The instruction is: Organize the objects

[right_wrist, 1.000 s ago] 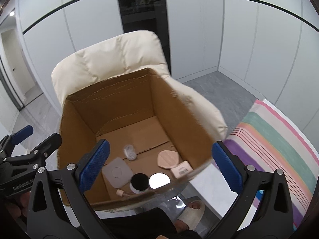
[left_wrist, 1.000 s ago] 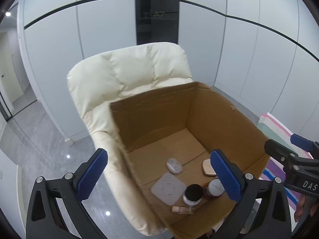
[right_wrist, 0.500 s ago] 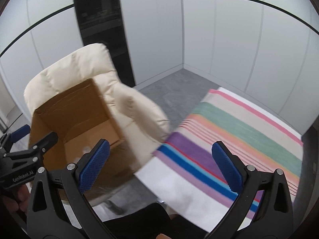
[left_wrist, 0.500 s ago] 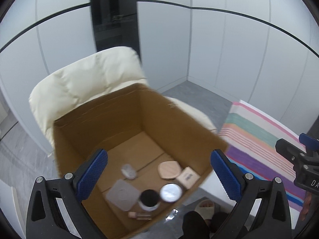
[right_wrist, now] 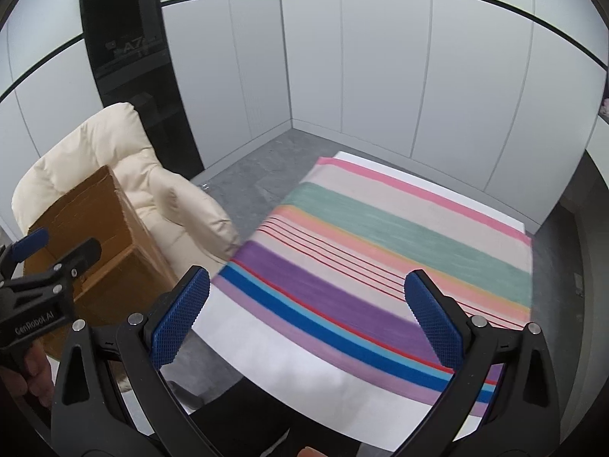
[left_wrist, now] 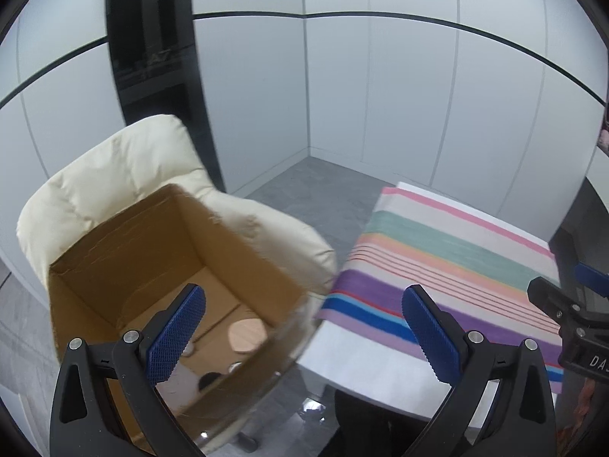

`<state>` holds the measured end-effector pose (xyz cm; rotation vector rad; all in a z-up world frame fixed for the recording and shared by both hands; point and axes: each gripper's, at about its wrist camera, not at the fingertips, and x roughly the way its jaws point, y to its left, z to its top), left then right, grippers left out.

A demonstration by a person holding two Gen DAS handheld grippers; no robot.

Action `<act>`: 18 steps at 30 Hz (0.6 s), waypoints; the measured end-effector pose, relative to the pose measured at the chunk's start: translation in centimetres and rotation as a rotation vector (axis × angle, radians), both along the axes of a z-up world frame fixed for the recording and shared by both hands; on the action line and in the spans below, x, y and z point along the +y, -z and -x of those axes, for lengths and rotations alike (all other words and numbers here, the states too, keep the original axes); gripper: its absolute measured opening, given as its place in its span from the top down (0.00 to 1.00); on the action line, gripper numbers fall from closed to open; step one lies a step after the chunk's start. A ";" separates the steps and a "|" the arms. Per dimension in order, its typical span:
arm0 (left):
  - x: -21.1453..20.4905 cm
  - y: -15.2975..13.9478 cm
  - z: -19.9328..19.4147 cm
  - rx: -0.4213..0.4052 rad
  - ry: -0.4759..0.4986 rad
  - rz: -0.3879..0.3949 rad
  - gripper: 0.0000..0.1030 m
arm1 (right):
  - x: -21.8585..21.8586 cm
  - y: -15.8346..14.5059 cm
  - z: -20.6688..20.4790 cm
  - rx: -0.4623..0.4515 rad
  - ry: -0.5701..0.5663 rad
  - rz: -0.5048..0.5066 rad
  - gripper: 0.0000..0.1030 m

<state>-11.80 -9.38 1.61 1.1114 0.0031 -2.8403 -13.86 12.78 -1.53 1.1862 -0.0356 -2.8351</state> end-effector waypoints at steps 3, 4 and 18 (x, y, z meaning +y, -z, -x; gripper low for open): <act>1.9 -0.5 -0.4 0.003 0.028 -0.009 0.00 | 1.7 -0.2 -1.2 0.004 0.021 -0.005 0.00; 2.5 -0.6 -0.4 -0.001 0.042 -0.011 0.00 | 2.3 -0.3 -1.6 0.003 0.024 -0.008 0.00; 8.9 -1.3 -7.4 -0.040 0.167 0.033 0.00 | 7.2 -1.2 -10.7 -0.044 0.137 0.031 0.00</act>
